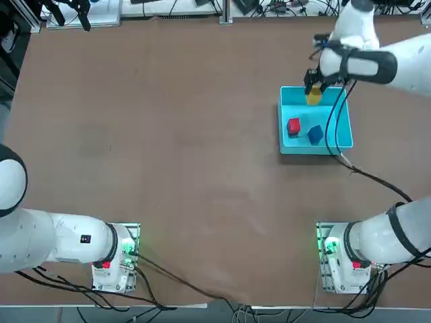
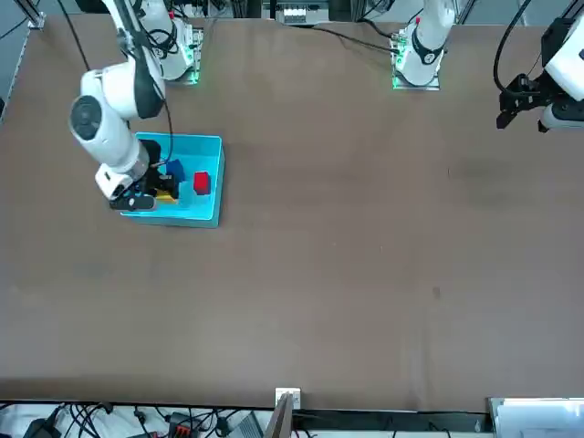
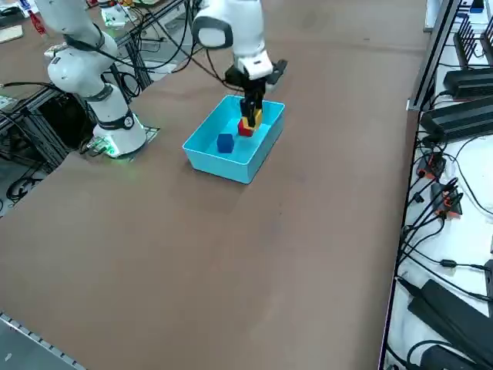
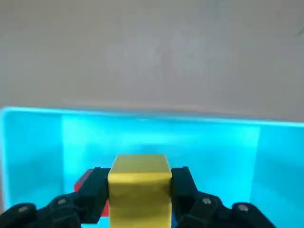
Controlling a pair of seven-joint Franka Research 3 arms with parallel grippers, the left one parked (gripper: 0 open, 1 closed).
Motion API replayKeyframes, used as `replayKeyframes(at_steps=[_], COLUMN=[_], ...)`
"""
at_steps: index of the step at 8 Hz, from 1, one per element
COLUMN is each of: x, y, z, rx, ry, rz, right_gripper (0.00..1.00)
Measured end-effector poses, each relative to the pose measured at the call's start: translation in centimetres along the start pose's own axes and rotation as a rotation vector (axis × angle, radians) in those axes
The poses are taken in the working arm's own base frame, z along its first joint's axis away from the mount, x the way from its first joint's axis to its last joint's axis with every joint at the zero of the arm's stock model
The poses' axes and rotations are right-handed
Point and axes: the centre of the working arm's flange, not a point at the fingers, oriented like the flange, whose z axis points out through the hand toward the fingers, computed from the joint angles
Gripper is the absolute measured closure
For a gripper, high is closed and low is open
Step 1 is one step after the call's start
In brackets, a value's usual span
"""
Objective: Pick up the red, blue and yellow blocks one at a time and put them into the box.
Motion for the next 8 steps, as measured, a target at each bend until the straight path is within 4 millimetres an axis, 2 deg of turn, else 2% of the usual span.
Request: replayKeyframes(at_steps=[2,8], x=[-0.5,0.0], y=[0.4,1.4], z=[2.2,5.3], rx=[-0.003,-0.003], ry=[-0.026,-0.024], rz=[0.006,0.025], right_gripper=[0.29,0.29])
